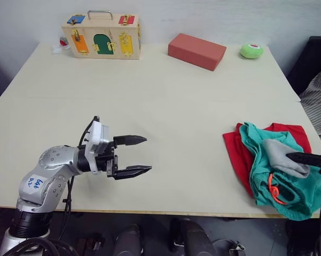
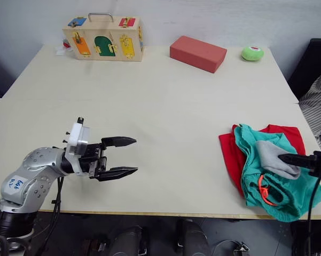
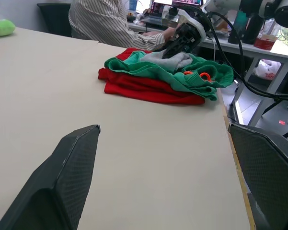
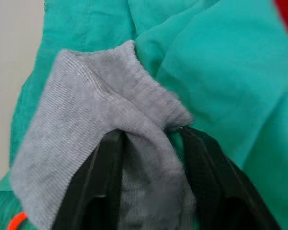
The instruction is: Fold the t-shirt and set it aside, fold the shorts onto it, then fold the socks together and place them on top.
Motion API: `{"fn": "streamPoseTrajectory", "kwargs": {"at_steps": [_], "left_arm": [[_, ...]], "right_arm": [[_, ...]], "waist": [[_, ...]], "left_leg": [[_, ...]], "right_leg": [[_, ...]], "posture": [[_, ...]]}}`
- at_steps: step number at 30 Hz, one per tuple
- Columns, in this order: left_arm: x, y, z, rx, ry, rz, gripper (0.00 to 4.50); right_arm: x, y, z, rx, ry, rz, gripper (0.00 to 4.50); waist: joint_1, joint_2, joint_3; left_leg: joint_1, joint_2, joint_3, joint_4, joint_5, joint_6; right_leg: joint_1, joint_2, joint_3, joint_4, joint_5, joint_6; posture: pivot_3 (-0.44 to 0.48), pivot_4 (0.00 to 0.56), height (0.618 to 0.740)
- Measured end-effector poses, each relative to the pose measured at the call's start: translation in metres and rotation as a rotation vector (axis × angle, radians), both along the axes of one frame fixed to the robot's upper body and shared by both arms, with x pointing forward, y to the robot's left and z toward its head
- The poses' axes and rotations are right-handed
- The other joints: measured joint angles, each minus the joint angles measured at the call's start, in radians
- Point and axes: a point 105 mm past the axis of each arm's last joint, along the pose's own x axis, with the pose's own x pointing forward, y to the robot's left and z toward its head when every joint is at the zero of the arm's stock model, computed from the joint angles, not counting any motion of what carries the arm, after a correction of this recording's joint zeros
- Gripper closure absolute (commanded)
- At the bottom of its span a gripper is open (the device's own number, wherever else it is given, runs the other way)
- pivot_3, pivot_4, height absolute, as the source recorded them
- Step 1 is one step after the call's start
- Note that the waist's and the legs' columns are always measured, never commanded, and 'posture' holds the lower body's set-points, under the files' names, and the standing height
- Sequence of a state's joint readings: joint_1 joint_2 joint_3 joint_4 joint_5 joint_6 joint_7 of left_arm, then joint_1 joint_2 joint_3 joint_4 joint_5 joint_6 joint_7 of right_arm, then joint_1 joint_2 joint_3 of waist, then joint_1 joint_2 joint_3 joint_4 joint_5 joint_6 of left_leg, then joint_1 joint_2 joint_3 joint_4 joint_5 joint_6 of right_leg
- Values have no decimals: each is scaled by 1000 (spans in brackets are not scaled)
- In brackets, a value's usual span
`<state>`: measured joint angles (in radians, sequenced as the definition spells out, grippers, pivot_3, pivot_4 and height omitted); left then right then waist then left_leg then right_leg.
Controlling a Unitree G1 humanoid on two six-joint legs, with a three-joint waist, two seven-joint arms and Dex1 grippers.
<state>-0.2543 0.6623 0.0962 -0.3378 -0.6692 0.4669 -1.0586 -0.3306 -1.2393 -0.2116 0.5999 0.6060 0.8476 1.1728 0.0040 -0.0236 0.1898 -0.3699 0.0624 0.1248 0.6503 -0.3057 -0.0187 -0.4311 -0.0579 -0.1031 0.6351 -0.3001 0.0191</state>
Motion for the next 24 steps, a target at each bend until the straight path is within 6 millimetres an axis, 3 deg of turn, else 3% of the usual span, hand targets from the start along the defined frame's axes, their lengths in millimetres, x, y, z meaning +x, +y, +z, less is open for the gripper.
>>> {"fn": "streamPoseTrajectory", "kwargs": {"at_steps": [4,6,8,11,13,18,24], "left_arm": [[3,23,-7,42,-50,82,0],[6,35,-16,94,-66,128,0],[5,50,-24,154,-87,175,0],[6,72,-30,207,-96,250,0],[8,85,-35,240,-102,300,0],[8,112,-51,318,-111,416,0],[4,139,-57,355,-127,552,0]], "right_arm": [[-10,-18,29,-192,-130,73,238],[-9,-15,43,-278,-218,135,45],[-4,5,62,-354,-354,280,45],[5,55,78,-373,-560,498,45],[12,94,69,-354,-654,641,45],[25,196,19,-219,-833,945,45],[32,242,-2,-234,-980,1093,45]], "waist": [[-4,1,0],[-11,1,0],[-20,2,0],[-30,1,0],[-33,1,0],[-32,1,1],[-27,-1,0]], "left_leg": [[1,1,1,-1,0,0],[2,2,3,-1,-1,-1],[3,3,4,-2,-1,-2],[3,5,1,-2,-1,-3],[2,6,1,-2,-2,-2],[-2,4,4,-2,-1,-3],[-4,2,6,4,-3,4]], "right_leg": [[0,1,0,0,0,0],[0,2,0,-1,0,0],[-1,2,1,0,1,-1],[-1,4,1,-1,1,-1],[-1,4,1,0,1,-1],[-9,1,1,5,1,-2],[-9,-4,0,8,1,-3]], "posture": [[0,150,740],[0,150,740],[0,150,740],[0,150,740],[0,150,740],[0,150,740],[0,150,740]]}}
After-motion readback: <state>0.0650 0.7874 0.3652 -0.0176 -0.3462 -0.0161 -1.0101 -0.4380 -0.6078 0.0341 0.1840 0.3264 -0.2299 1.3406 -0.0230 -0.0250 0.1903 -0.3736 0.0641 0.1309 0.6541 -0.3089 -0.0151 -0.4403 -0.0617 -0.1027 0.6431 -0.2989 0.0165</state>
